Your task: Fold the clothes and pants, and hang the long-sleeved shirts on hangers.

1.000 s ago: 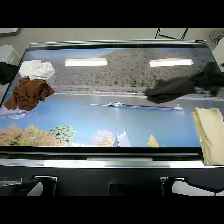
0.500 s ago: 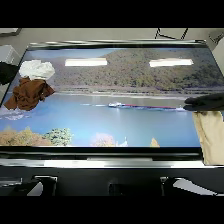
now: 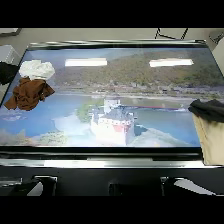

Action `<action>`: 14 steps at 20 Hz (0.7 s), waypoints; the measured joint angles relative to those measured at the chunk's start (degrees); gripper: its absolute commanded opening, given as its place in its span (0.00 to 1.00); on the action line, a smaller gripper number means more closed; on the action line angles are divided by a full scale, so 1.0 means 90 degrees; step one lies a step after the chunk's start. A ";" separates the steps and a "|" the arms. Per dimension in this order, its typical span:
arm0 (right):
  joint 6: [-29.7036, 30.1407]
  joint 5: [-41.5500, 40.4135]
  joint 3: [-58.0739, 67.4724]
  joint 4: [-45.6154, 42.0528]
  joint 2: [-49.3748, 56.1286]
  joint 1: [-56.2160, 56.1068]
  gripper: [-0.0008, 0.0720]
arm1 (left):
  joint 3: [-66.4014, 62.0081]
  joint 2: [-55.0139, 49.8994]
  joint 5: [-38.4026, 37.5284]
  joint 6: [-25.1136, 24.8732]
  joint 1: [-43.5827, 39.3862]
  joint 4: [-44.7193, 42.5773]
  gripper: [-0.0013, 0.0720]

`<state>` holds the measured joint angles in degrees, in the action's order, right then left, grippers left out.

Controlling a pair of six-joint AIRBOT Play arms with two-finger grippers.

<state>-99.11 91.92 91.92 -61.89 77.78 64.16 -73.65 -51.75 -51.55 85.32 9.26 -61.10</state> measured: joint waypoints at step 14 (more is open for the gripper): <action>0.0053 -0.1333 -0.3342 -0.2861 -0.0806 0.0075 0.96 | 0.0000 0.0000 -0.0005 0.0019 -0.0002 0.0002 0.05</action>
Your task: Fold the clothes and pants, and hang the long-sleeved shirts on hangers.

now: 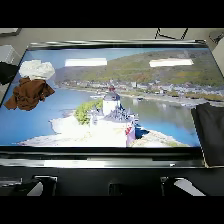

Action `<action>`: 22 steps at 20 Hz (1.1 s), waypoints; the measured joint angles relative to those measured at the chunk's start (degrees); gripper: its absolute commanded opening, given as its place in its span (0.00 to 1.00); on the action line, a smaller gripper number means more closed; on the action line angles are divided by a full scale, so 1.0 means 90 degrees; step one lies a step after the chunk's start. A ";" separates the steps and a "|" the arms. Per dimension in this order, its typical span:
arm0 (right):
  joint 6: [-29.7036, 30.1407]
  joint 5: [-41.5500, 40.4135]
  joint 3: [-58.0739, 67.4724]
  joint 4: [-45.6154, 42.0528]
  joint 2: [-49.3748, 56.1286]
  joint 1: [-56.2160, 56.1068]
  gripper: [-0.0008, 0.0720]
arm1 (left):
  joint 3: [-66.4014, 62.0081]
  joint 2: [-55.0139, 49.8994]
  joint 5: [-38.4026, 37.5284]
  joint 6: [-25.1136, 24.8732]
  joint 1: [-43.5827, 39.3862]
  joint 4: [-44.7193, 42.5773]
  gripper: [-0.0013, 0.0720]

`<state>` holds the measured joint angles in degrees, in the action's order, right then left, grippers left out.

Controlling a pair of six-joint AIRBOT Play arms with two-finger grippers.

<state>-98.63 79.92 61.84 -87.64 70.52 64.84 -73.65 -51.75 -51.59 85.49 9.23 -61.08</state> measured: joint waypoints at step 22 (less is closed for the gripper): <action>0.0335 0.1100 0.3623 0.1047 0.1877 -0.6382 0.97 | -0.0559 -0.2999 -0.2336 0.1316 -0.1445 -0.2817 1.00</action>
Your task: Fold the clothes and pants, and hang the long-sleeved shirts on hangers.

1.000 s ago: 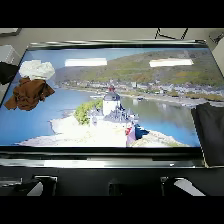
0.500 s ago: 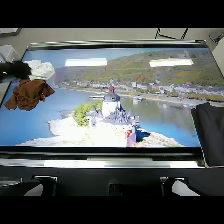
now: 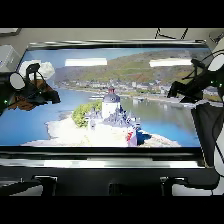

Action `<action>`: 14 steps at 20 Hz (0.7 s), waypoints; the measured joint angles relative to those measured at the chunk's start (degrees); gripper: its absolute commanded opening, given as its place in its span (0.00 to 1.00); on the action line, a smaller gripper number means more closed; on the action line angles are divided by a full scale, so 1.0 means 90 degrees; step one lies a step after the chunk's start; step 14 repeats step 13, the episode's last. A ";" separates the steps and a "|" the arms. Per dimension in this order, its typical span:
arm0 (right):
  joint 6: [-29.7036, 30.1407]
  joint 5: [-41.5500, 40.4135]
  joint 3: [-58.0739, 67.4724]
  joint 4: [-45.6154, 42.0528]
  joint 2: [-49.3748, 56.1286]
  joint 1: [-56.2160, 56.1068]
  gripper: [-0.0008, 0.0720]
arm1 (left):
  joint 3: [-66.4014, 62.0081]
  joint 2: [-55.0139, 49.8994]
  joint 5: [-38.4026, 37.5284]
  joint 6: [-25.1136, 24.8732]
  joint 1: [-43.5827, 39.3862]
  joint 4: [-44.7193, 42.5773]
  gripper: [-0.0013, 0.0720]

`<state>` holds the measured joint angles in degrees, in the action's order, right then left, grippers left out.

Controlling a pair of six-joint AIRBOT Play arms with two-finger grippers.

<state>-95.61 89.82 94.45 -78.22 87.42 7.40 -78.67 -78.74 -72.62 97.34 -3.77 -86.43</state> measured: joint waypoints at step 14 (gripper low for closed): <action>-0.0024 0.0182 0.0000 -0.0092 0.0083 -0.0163 0.97 | 0.0078 -0.0097 0.0017 0.0024 -0.0032 0.0036 1.00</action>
